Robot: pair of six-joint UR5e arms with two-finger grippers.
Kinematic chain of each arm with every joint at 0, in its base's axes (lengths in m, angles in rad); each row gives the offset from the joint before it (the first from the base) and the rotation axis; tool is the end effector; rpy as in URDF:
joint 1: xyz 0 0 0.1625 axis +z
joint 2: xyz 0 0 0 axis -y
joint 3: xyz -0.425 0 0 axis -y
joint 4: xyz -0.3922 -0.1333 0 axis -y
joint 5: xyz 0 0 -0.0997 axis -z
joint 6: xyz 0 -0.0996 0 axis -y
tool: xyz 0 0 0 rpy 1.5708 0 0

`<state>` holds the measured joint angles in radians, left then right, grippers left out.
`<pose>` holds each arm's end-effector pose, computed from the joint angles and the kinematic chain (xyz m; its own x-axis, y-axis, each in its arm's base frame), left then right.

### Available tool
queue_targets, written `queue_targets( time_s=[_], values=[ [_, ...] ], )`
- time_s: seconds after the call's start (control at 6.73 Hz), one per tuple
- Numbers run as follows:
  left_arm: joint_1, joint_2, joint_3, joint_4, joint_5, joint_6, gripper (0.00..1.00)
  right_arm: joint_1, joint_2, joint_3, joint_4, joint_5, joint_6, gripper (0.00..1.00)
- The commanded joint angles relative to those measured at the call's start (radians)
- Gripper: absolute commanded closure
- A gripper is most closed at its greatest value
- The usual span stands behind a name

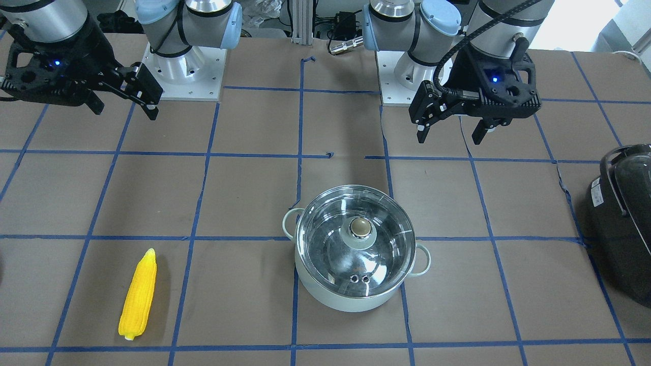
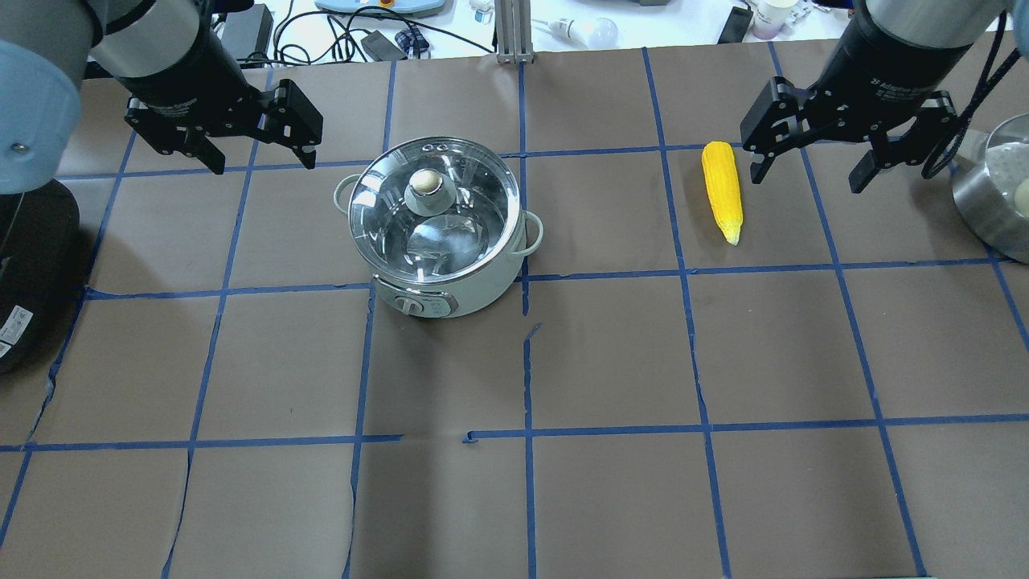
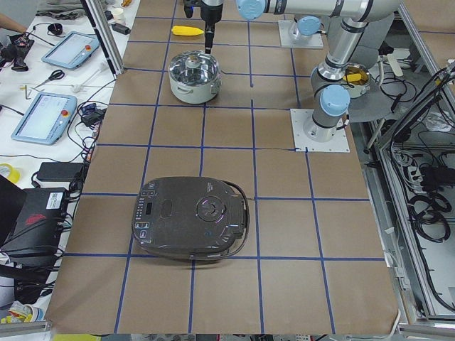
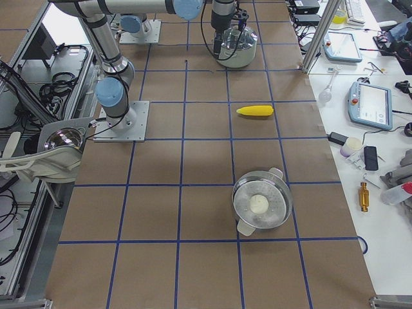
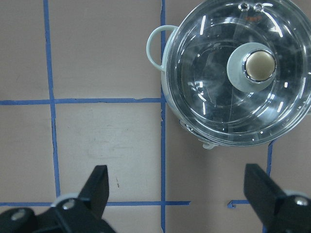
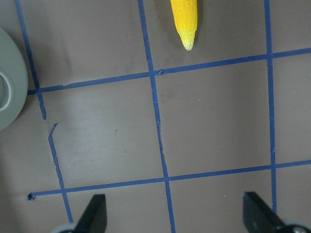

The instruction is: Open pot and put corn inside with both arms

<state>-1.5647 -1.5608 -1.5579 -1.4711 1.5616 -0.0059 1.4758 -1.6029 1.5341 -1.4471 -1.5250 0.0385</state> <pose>-0.1312 -0.4998 0.5098 -0.9999 -0.0108 0.0098 -0.0120 0.9924 -0.1222 0.0925 -0.4827 0.5094 -0.9898 0.1354 -0.0436 0.1329 0.9895 0.0566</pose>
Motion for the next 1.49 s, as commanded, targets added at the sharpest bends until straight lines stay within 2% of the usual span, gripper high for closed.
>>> queue_targets(
  time_s=[0.0,0.89,1.34],
  values=[
    [-0.002,-0.001,-0.005,0.002,0.0,0.0,0.0,0.011,0.001,0.006,-0.001,-0.012,0.023,0.0],
    [-0.003,0.011,-0.002,0.0,-0.011,-0.012,0.0,0.041,0.005,0.011,-0.016,-0.076,0.041,0.0],
    [-0.003,0.005,-0.001,0.002,-0.003,-0.003,0.0,0.061,0.012,0.011,-0.004,-0.079,0.038,0.0]
  ],
)
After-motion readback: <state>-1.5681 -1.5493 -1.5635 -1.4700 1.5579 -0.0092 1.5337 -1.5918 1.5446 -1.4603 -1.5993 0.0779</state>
